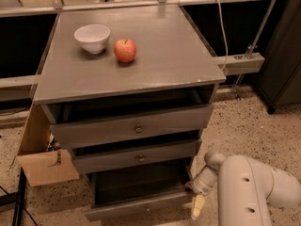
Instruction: Open bottom drawer
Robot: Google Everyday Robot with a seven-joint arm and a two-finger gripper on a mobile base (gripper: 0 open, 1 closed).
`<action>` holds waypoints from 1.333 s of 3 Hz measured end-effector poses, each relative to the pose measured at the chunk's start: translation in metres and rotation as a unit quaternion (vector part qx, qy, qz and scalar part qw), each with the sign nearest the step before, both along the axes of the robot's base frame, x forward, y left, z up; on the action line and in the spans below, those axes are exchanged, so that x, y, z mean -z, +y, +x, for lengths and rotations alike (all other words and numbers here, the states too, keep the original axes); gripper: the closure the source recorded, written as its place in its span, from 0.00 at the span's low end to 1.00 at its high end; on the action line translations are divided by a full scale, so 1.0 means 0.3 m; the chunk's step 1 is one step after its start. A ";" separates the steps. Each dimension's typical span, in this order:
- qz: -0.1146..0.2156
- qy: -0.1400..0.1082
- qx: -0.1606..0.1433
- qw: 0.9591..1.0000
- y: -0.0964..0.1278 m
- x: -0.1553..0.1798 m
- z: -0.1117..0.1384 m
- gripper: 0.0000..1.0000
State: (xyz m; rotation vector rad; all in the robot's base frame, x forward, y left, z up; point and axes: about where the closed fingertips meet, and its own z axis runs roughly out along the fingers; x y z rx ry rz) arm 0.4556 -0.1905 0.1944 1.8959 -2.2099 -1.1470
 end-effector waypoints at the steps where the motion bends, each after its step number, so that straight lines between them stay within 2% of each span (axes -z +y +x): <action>1: 0.003 0.005 -0.022 1.000 0.062 -0.010 -0.023 0.00; 4: -0.001 0.019 -0.052 0.998 0.127 -0.044 -0.079 0.00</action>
Offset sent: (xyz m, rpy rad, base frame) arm -0.0320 0.0574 0.0188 0.0158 0.0340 0.1541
